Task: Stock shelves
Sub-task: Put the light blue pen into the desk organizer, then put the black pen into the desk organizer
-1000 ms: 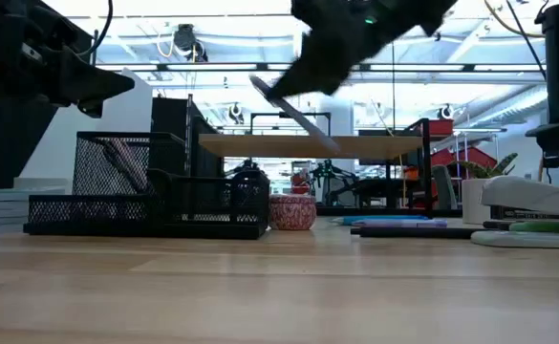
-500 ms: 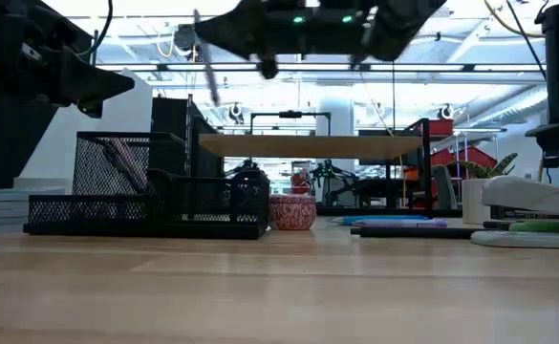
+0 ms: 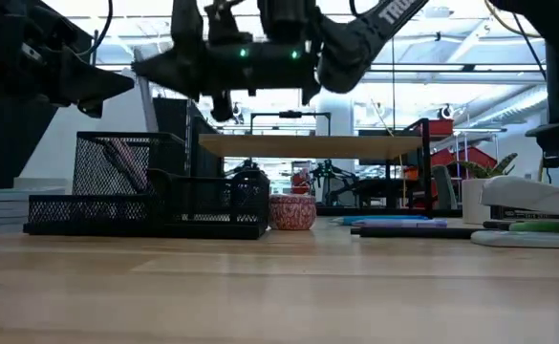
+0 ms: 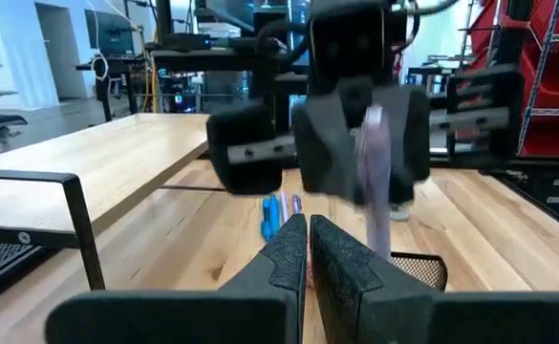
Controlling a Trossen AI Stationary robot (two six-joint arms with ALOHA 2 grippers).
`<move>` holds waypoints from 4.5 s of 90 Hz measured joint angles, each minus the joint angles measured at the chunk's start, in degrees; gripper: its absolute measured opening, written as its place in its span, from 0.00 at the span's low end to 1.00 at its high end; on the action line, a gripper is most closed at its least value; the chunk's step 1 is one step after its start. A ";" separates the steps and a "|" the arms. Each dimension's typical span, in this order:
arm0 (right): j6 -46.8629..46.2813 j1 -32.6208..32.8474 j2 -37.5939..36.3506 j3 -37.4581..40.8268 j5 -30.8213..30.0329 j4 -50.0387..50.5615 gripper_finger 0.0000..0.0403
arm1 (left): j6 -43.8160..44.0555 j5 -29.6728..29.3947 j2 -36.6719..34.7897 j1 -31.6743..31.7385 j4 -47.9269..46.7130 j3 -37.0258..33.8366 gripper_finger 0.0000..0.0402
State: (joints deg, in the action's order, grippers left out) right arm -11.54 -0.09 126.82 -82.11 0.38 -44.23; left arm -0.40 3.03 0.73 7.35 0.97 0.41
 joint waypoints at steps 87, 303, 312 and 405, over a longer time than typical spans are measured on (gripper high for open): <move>13.69 0.42 -2.03 0.04 -0.39 13.38 0.40 | 0.01 0.00 0.00 0.01 0.00 0.01 0.01; -8.77 11.66 -16.96 17.77 -4.21 74.60 0.03 | 0.00 0.00 -0.02 0.02 0.00 0.00 0.01; -8.00 11.73 -17.59 16.61 -4.71 74.79 0.01 | 0.00 -0.01 0.00 0.00 0.00 0.00 0.01; 5.14 2.99 -29.94 15.39 -4.83 51.42 0.01 | 0.01 -0.01 -0.01 0.00 0.00 0.01 0.01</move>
State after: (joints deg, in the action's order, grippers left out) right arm -6.40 2.90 96.88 -66.72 -4.45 7.19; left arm -0.39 3.02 0.72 7.35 0.97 0.42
